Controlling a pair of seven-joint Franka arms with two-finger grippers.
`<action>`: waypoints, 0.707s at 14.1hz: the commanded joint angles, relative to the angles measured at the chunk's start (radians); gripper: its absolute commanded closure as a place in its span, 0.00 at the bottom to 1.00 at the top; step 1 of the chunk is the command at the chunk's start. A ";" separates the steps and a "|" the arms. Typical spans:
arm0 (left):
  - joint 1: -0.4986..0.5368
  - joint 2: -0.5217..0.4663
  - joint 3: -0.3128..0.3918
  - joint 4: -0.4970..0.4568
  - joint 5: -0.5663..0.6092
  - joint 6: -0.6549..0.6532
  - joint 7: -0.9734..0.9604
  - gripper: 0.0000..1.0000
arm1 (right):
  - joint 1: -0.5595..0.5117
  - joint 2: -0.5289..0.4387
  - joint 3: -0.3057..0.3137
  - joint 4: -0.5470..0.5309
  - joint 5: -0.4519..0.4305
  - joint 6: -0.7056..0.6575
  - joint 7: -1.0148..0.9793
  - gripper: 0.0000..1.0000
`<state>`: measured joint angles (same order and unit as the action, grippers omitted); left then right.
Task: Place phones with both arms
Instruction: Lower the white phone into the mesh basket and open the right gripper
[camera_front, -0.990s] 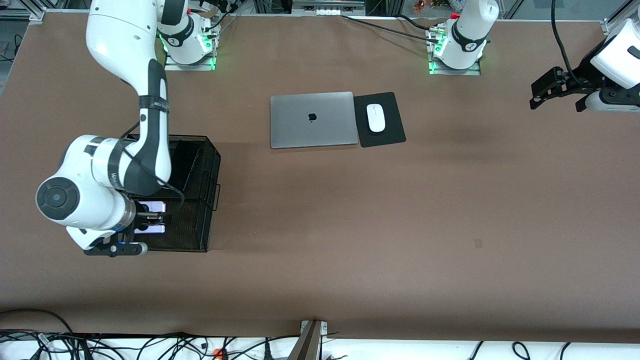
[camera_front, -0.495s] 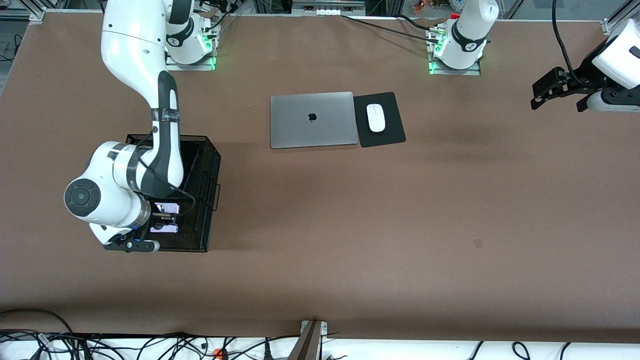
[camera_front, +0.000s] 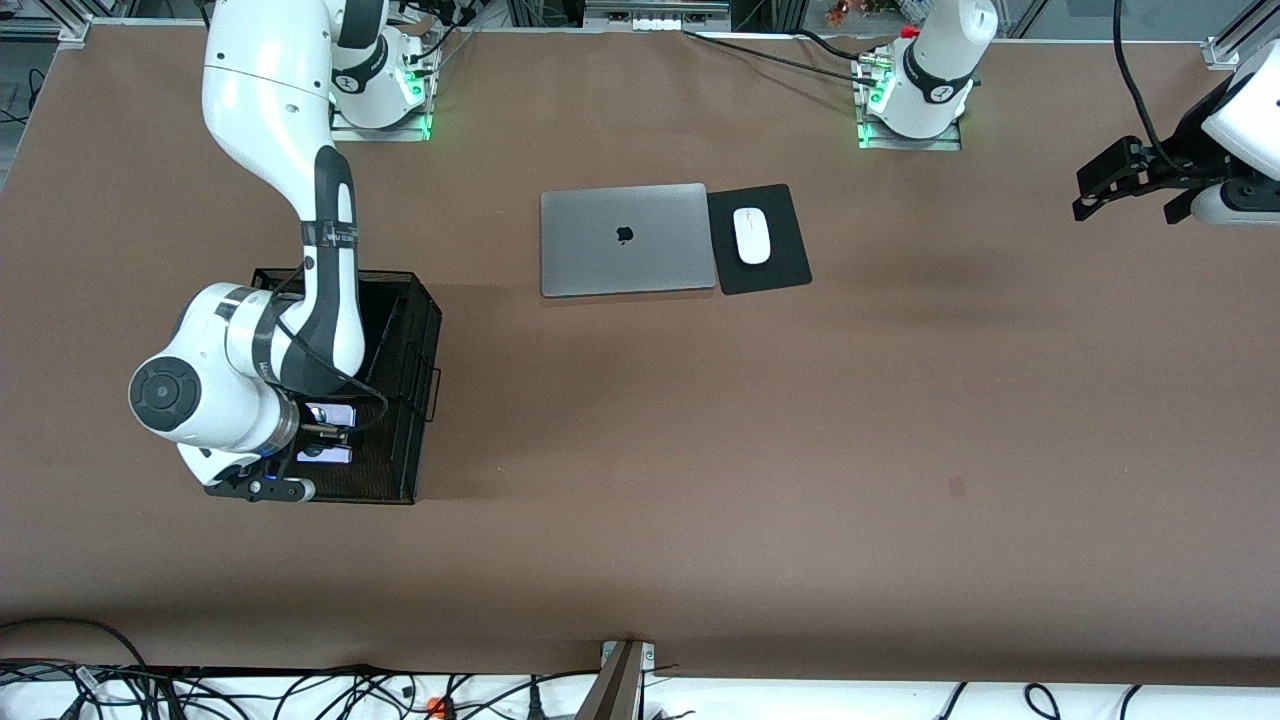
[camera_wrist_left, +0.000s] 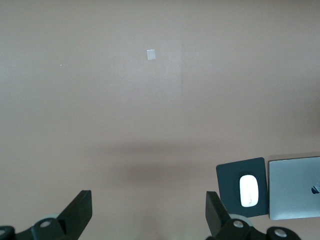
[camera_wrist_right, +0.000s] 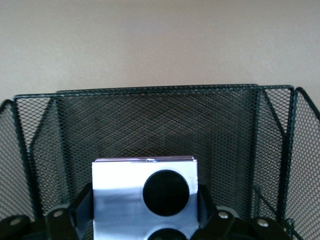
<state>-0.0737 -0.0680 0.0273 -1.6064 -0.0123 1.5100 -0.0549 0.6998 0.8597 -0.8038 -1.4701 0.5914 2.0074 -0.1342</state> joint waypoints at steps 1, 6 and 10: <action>0.026 -0.003 -0.003 0.009 -0.009 -0.014 0.015 0.00 | 0.004 -0.001 -0.008 -0.032 0.024 0.007 0.001 0.80; 0.041 0.003 -0.004 0.009 -0.008 -0.011 0.015 0.00 | 0.000 -0.004 -0.011 -0.024 0.045 0.008 0.001 0.28; 0.041 0.002 -0.012 0.009 -0.008 -0.014 0.013 0.00 | -0.014 -0.014 -0.018 0.000 0.056 -0.006 -0.007 0.01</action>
<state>-0.0404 -0.0660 0.0245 -1.6064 -0.0123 1.5083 -0.0538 0.6960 0.8650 -0.8184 -1.4867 0.6260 2.0163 -0.1321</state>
